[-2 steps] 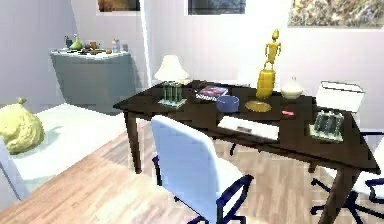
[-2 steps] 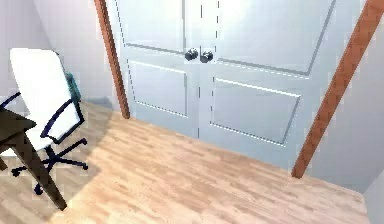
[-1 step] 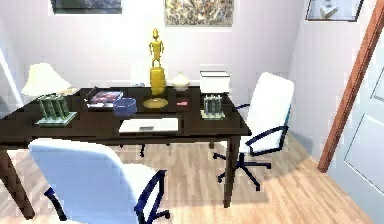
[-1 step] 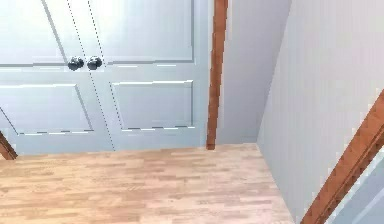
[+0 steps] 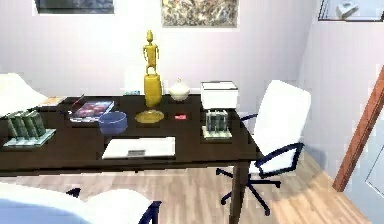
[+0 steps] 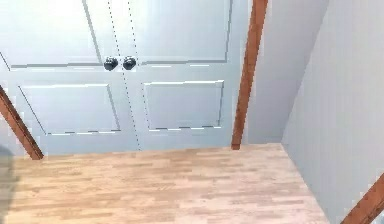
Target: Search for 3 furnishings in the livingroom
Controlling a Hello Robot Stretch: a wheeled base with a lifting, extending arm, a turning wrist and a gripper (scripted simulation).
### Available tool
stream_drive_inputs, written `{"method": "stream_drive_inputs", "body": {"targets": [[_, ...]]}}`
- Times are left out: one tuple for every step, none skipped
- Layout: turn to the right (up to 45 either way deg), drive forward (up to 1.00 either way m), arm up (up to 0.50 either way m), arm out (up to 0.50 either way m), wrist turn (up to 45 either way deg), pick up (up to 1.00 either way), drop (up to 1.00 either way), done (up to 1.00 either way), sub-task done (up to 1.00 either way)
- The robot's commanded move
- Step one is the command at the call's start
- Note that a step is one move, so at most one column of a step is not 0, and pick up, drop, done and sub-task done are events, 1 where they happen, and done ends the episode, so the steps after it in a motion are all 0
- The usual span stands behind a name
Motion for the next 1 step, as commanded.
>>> {"method": "stream_drive_inputs", "body": {"targets": [[-21.0,0.00,0.00,0.00,0.0,0.00,0.00,0.00,0.00]]}}
